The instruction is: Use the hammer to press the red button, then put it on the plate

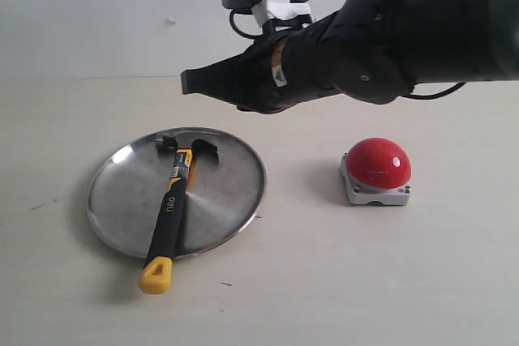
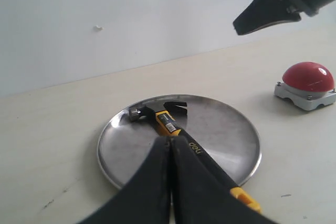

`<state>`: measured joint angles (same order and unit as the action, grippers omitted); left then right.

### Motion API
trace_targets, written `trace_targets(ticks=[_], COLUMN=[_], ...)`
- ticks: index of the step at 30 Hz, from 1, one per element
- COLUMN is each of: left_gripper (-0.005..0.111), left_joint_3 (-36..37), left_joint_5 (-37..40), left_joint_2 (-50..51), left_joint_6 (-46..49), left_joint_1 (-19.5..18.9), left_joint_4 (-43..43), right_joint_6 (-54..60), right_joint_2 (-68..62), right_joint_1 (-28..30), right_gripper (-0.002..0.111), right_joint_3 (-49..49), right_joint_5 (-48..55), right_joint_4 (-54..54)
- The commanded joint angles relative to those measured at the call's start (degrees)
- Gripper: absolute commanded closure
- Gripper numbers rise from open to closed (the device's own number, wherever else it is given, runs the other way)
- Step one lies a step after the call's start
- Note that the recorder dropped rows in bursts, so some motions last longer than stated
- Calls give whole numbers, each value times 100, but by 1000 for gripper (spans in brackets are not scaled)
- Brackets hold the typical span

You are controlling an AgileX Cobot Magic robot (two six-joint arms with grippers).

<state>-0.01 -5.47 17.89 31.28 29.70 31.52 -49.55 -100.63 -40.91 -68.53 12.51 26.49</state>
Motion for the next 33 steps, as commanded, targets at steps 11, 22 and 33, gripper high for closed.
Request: trace_targets(ticks=[11,22,33], left_gripper=[107,107,107], left_joint_3=[1,1,1], left_joint_5=[15,15,15], left_joint_2=[-33,-33,-33], left_joint_6=[-5,-5,-5], left_joint_1=[-10,-10,-10], left_joint_4=[-19,-19,-19], right_joint_6=[295,294,587], right_joint_2=[2659,5396,6377], right_joint_1=[26,26,1495], right_gripper=[108,108,108], right_joint_3=[2942,4078,4109], right_joint_5=[-717,314,223], right_joint_4=[44,-260,303])
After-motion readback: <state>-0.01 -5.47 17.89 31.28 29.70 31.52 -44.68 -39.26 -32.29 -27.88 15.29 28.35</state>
